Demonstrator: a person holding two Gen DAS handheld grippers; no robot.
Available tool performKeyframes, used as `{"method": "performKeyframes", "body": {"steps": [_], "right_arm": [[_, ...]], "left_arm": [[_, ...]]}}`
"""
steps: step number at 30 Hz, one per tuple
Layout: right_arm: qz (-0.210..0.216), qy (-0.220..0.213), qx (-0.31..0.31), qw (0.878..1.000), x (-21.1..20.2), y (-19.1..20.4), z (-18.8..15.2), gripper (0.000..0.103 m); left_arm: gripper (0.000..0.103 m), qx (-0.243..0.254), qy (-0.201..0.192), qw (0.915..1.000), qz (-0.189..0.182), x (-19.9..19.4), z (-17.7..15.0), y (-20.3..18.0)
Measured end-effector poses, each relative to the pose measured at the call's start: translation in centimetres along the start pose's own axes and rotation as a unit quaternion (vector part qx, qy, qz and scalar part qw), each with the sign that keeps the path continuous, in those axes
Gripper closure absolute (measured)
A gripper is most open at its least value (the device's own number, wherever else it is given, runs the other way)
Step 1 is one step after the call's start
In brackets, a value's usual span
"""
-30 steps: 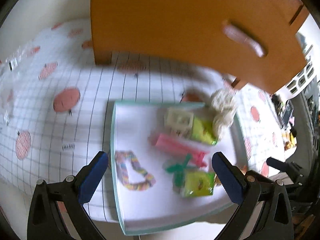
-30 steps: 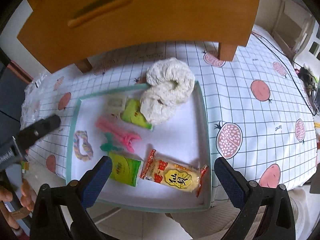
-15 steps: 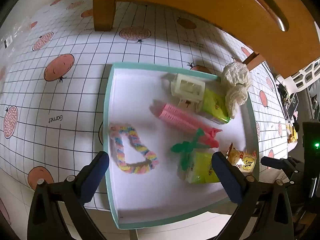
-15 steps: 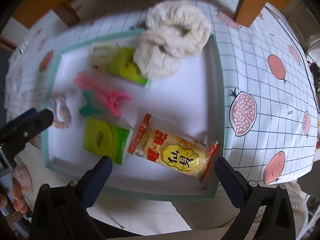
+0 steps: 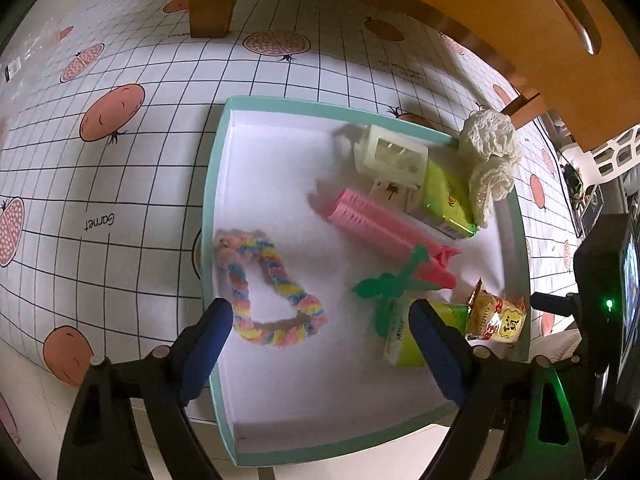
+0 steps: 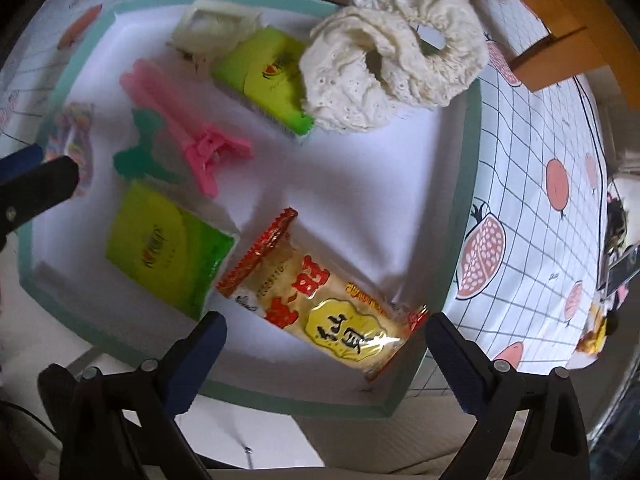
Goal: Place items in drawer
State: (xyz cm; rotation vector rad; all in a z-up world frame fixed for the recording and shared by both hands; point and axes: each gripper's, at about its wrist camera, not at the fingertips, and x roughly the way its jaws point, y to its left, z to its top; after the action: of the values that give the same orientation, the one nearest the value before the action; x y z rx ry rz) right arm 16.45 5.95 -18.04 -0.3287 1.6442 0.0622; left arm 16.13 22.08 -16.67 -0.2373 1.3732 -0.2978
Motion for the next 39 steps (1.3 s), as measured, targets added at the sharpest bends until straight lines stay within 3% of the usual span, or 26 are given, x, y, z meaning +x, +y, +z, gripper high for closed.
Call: {"method": "performKeyframes", "body": {"steps": [11, 14, 17, 25, 33, 39], "right_arm": [[-0.008, -0.009, -0.018, 1.000, 0.5, 1.1, 2.5, 0.020], [0.013, -0.029, -0.007, 0.999, 0.3, 1.0, 2.8, 0.036], [0.033, -0.027, 0.019, 0.999, 0.3, 0.6, 3.3, 0.042], [0.073, -0.028, 0.086, 0.993, 0.1, -1.0, 3.6, 0.050], [0.141, -0.029, 0.135, 0.980, -0.4, -1.1, 3.3, 0.052], [0.129, -0.034, 0.142, 0.981, -0.2, -0.1, 2.2, 0.054]], "left_arm": [[0.018, -0.004, 0.005, 1.0000, -0.003, 0.4, -0.2, 0.9], [0.018, -0.001, 0.004, 1.0000, -0.001, 0.4, -0.3, 0.8], [0.019, 0.001, 0.002, 1.0000, 0.003, 0.6, -0.2, 0.7], [0.043, -0.012, 0.015, 0.9997, 0.012, 1.5, -0.4, 1.4], [0.046, -0.012, 0.007, 0.9996, 0.025, 1.6, 0.0, 1.6], [0.048, -0.007, 0.003, 0.9993, 0.038, 1.9, 0.3, 1.2]]}}
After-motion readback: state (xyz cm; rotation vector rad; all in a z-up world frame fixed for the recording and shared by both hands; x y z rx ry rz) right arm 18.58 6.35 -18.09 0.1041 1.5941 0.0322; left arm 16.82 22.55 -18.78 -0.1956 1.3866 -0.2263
